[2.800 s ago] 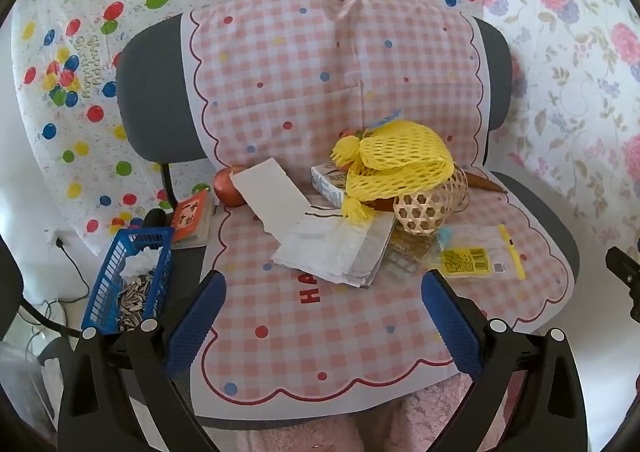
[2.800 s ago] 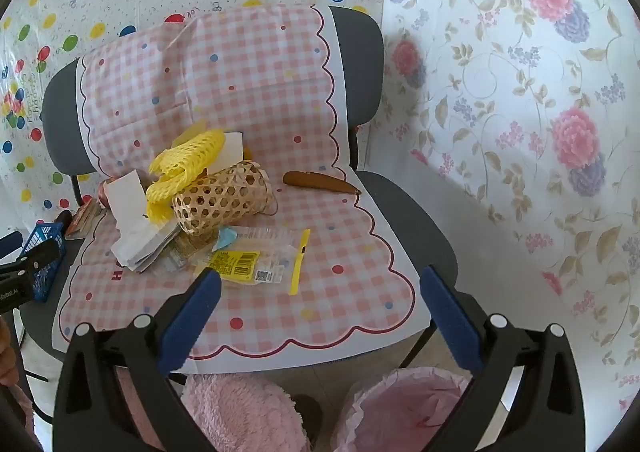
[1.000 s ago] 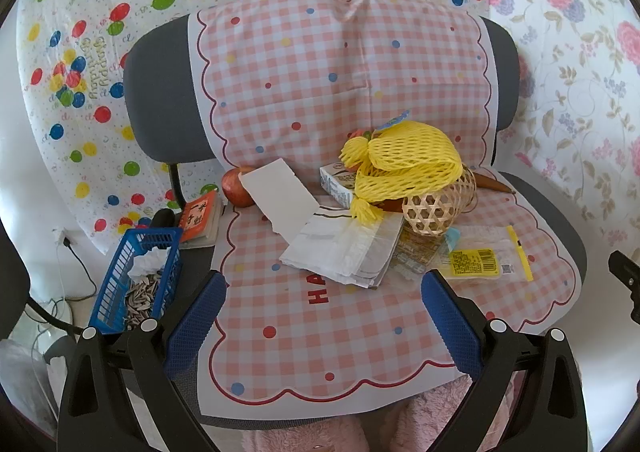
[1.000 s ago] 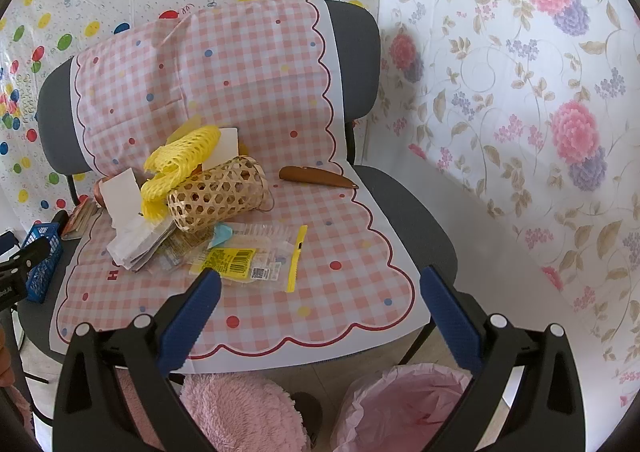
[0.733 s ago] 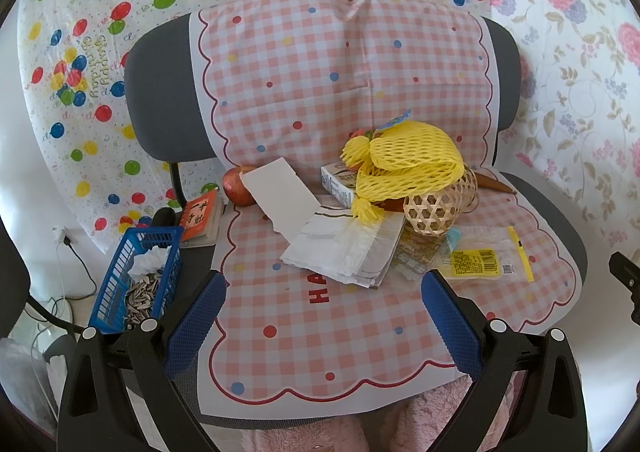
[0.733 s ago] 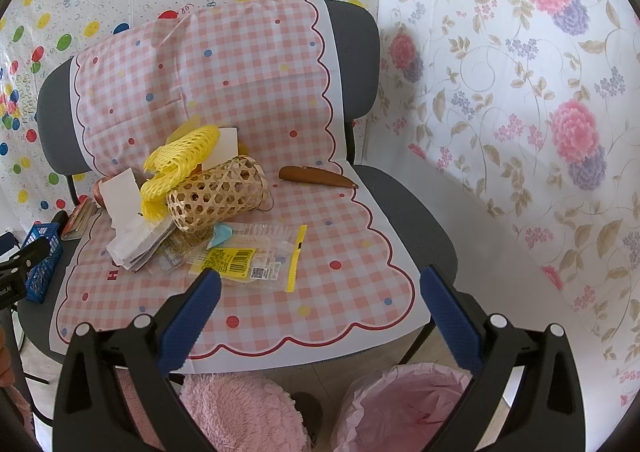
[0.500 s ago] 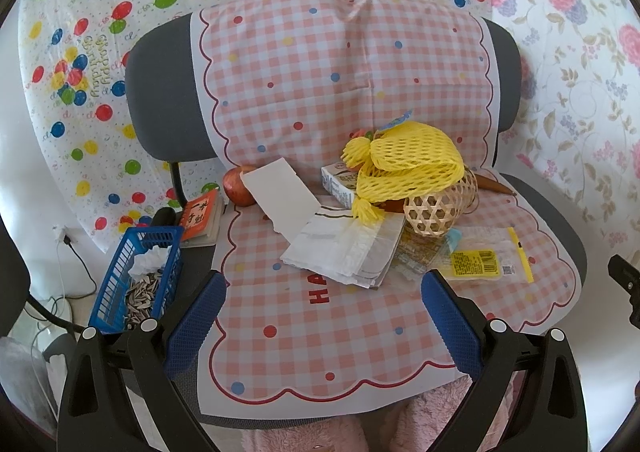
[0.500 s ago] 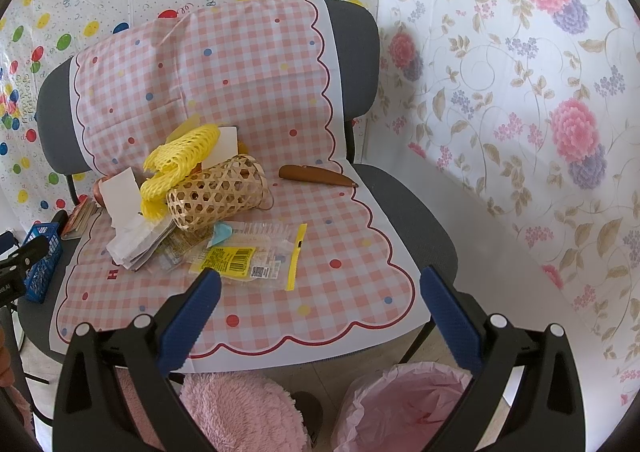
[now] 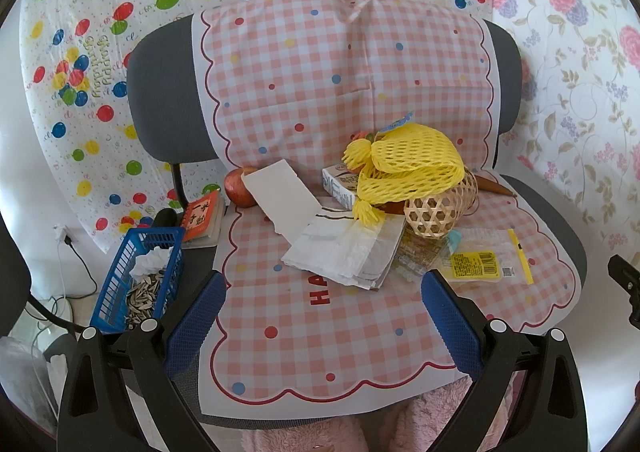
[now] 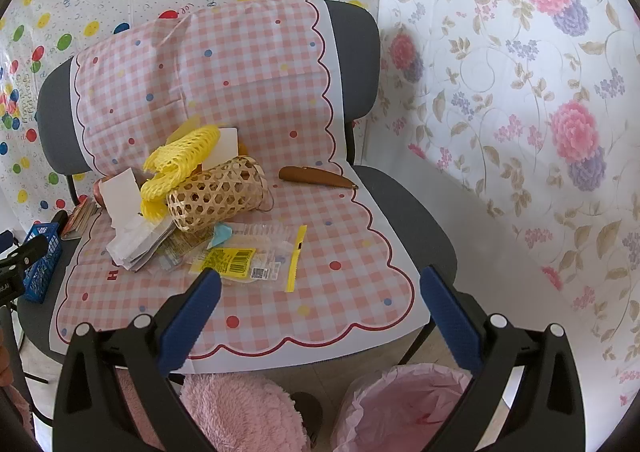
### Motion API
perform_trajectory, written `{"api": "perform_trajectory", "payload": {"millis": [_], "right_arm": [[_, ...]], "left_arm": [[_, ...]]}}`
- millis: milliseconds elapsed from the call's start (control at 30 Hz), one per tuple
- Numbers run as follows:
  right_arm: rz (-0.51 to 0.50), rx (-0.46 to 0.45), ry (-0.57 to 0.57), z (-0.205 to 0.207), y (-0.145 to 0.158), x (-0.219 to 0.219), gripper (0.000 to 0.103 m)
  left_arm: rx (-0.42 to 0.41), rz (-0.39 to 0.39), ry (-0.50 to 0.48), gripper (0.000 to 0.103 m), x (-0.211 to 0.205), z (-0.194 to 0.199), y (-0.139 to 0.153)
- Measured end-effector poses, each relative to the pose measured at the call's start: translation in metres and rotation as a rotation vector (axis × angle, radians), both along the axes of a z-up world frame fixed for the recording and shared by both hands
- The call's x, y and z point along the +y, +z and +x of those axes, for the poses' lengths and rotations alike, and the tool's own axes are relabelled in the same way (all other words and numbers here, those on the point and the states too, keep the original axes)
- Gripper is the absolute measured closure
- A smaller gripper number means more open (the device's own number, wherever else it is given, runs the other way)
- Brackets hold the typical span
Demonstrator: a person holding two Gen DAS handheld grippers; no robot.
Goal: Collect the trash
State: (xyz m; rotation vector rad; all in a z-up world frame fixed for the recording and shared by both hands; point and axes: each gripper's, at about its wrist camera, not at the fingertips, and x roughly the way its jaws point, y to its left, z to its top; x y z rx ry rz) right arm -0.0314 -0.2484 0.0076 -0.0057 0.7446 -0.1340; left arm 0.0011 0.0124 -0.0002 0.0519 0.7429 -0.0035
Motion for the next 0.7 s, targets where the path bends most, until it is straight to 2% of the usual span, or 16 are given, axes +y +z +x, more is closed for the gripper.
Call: {"api": "perform_trajectory", "payload": {"millis": [433, 700], "right_arm": [[-0.007, 0.008, 0.010, 0.005, -0.003, 0.004, 0.006], [-0.008, -0.017, 0.110, 0.034, -0.002, 0.022, 0.006]], "left_arm": [[0.010, 0.006, 0.007, 0.006, 0.009, 0.004, 0.000], [0.049, 0.003, 0.071, 0.007, 0.023, 0.026, -0.016]]}}
